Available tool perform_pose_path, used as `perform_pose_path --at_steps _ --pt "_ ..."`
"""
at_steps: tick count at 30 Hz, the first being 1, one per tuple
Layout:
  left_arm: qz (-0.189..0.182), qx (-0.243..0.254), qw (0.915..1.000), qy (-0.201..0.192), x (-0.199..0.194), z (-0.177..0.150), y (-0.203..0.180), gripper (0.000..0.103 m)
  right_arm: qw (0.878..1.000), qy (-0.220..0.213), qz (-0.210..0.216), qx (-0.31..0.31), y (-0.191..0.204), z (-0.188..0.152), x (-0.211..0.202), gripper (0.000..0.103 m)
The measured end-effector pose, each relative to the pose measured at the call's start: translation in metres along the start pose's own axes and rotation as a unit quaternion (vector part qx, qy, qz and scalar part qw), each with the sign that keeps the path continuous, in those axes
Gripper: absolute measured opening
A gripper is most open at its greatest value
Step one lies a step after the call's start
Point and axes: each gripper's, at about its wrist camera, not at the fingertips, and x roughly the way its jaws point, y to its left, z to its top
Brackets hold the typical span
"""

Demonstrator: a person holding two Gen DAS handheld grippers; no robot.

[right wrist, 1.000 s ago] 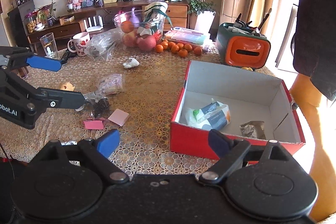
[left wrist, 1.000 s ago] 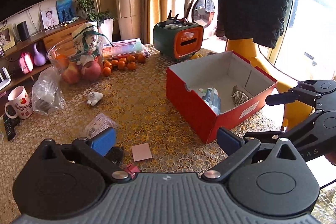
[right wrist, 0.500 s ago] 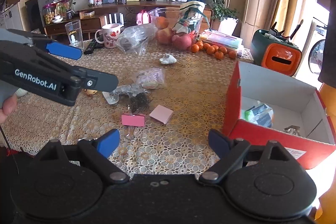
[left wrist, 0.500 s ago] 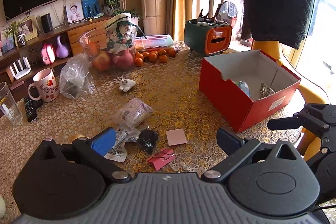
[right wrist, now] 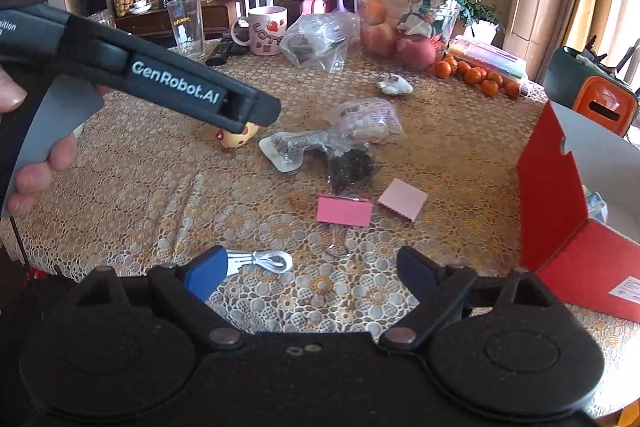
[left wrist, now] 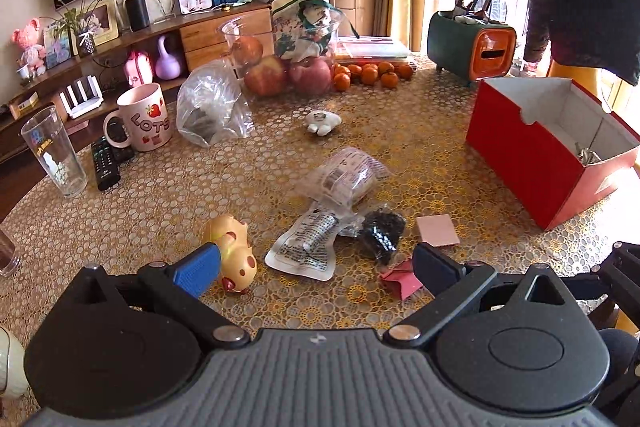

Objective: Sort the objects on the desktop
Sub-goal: 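Grasp yellow piggy figurine with left gripper while right gripper grasps white USB cable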

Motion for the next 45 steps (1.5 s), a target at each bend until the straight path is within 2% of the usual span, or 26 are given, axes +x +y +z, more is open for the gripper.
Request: perform_pose_path --at_steps 11,21,32,41,45 --pt "0.027 -0.028 0.9988 0.029 0.048 -0.007 0.044 0.103 0.999 0.042 0.021 -0.009 0.027 0.001 0.051 0.091" --pt "0.052 -0.044 0.9972 0.031 0.082 -0.011 0.072 0.103 0.998 0.057 0.016 -0.006 0.039 -0.001 0.076 0.091" --pt "0.062 -0.052 0.9955 0.049 0.119 -0.012 0.08 0.103 0.997 0.071 0.008 -0.008 0.042 -0.004 0.093 0.092" --pt "0.058 -0.079 0.9926 0.072 0.138 -0.014 0.085 0.102 0.997 0.072 0.004 -0.007 0.04 -0.005 0.096 0.092" --pt "0.063 -0.084 0.9918 0.074 0.14 -0.016 0.087 0.101 0.998 0.07 0.005 -0.008 0.041 -0.004 0.096 0.088"
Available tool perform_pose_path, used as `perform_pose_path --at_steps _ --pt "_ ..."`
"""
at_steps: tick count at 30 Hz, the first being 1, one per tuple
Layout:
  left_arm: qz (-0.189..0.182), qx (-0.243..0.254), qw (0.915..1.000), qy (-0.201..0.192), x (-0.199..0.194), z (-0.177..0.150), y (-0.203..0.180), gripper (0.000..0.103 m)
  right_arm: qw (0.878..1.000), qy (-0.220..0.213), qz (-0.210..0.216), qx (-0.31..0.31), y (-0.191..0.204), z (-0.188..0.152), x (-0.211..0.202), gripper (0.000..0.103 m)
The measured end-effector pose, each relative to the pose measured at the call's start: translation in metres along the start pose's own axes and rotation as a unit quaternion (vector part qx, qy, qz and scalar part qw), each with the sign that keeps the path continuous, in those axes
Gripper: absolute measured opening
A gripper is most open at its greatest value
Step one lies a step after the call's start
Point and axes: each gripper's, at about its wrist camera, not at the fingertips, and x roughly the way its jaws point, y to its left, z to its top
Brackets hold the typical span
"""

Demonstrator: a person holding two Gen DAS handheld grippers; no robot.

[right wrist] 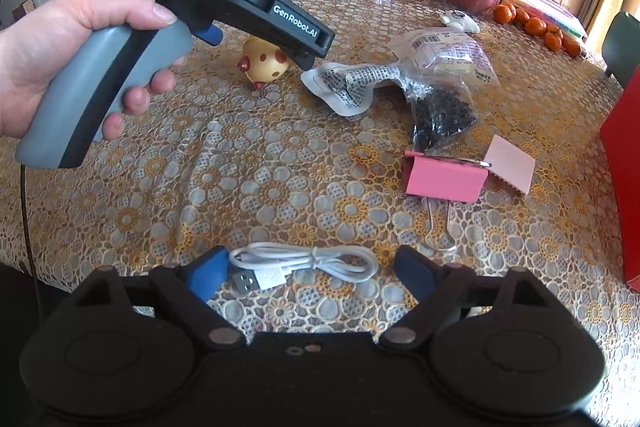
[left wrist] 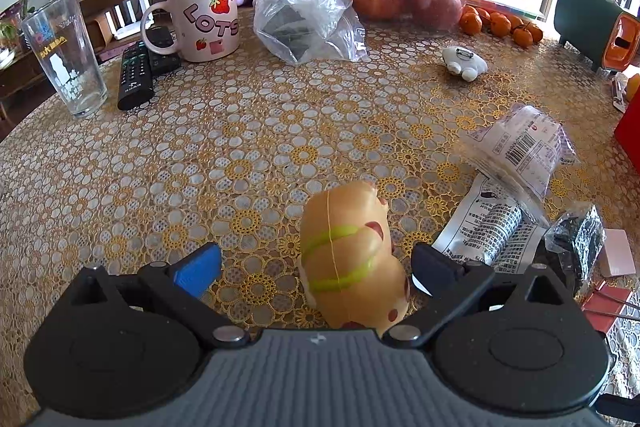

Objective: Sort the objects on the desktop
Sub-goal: 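Grasp yellow piggy figurine with left gripper while right gripper grasps white USB cable, then carry piggy figurine with left gripper while right gripper carries USB cable to red box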

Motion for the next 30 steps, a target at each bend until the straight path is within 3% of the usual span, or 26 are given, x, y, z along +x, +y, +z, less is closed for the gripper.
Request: perform_pose_path --at_steps 4,14,30 --pt "-0.002 0.0 1.0 0.0 0.0 -0.001 0.0 0.091 1.0 -0.003 -0.001 -0.007 0.003 -0.001 -0.001 0.083" --pt "-0.018 0.006 0.9998 0.004 -0.001 0.0 -0.006 0.051 1.0 -0.007 0.0 -0.007 0.003 -0.002 -0.005 0.077" --pt "-0.013 0.008 0.9999 0.006 -0.023 -0.003 -0.013 0.048 0.999 -0.026 -0.009 0.019 -0.017 -0.002 -0.022 0.077"
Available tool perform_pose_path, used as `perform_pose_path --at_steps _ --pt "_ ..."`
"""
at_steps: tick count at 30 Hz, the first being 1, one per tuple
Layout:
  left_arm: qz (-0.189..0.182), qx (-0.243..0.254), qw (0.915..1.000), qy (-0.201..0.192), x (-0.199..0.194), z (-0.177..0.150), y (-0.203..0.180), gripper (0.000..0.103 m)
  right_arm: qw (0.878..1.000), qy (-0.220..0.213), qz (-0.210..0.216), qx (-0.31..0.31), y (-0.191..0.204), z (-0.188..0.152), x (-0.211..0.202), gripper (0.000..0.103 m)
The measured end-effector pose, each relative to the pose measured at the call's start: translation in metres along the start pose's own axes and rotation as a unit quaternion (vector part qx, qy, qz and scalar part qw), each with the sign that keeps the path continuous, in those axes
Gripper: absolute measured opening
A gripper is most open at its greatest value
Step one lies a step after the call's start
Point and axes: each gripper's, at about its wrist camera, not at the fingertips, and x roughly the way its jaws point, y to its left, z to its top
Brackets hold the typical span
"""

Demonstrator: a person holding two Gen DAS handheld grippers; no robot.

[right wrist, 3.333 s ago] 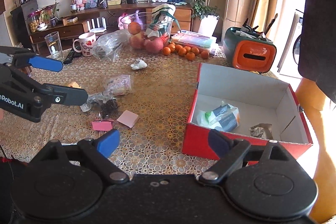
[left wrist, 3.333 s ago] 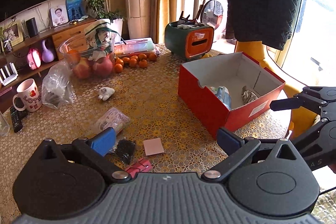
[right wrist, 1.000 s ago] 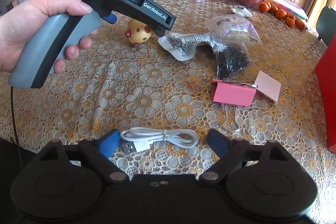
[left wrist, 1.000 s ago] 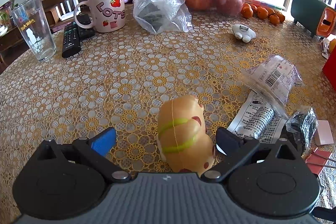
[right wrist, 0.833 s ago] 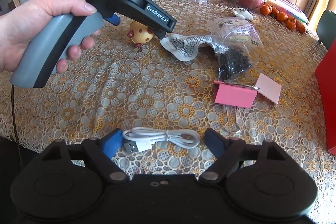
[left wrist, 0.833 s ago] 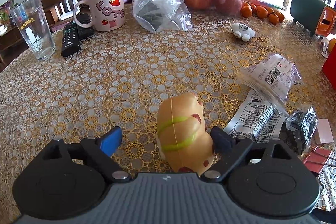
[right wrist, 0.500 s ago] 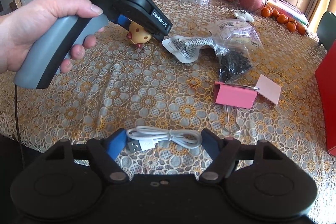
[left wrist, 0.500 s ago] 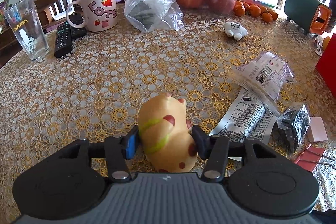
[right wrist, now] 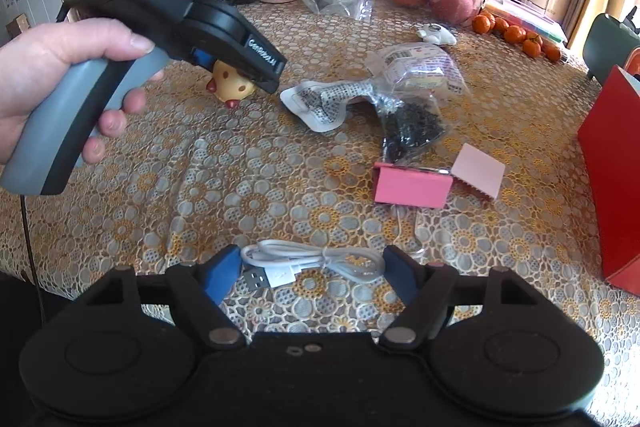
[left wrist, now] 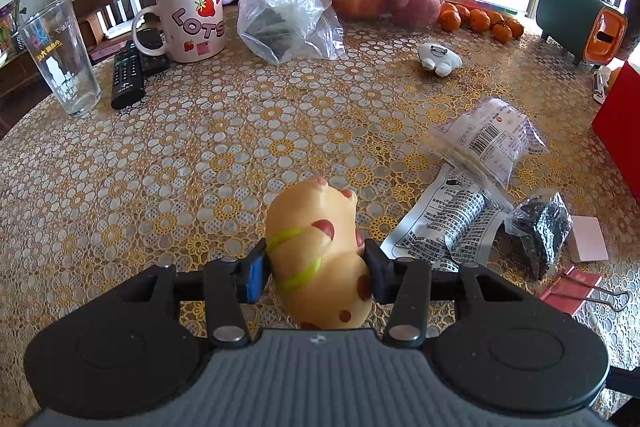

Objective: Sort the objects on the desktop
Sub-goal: 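Carry piggy figurine with left gripper while right gripper carries USB cable to red box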

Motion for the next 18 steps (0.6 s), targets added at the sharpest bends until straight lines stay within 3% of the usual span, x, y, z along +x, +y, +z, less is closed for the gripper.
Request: perform_pose_path --at_steps 18 --pt "-0.022 0.03 0.9991 -0.017 -0.077 -0.008 -0.05 0.048 0.999 -0.037 -0.018 0.023 -0.032 -0.009 -0.057 0.077"
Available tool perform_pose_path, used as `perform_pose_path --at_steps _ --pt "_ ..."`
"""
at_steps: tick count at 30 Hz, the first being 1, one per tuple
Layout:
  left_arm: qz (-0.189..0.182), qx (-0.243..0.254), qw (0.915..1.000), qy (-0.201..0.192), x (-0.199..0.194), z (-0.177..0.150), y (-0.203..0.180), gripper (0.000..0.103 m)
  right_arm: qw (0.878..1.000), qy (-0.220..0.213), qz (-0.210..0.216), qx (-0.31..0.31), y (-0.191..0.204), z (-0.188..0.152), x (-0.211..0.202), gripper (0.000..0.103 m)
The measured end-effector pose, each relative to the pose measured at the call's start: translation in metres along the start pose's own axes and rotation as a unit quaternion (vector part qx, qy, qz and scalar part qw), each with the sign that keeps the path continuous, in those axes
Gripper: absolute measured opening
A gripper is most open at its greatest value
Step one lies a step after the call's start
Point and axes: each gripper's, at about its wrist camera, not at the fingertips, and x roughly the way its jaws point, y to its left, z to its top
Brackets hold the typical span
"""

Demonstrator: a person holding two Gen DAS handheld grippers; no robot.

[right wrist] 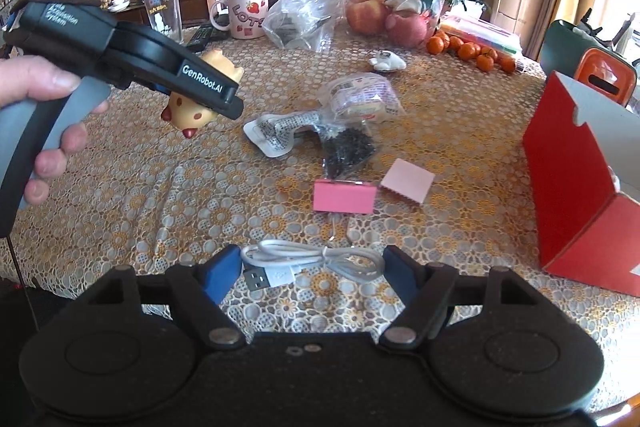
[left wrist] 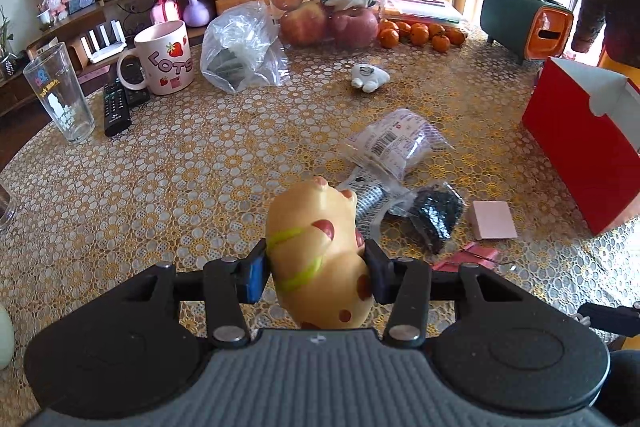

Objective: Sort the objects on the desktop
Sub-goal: 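Carry piggy figurine with left gripper while right gripper carries USB cable to red box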

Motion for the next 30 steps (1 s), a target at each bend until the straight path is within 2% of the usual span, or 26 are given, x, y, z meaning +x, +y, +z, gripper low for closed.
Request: perform_pose_path --at_steps 15,30 --pt "-0.048 0.034 0.9983 0.0 -0.055 -0.006 -0.072 0.048 0.999 -0.023 -0.018 0.029 -0.057 -0.004 -0.057 0.076" --pt "-0.098 0.092 0.9909 0.0 -0.087 0.003 -0.155 0.048 0.995 -0.049 -0.047 0.071 -0.138 0.001 -0.111 0.076"
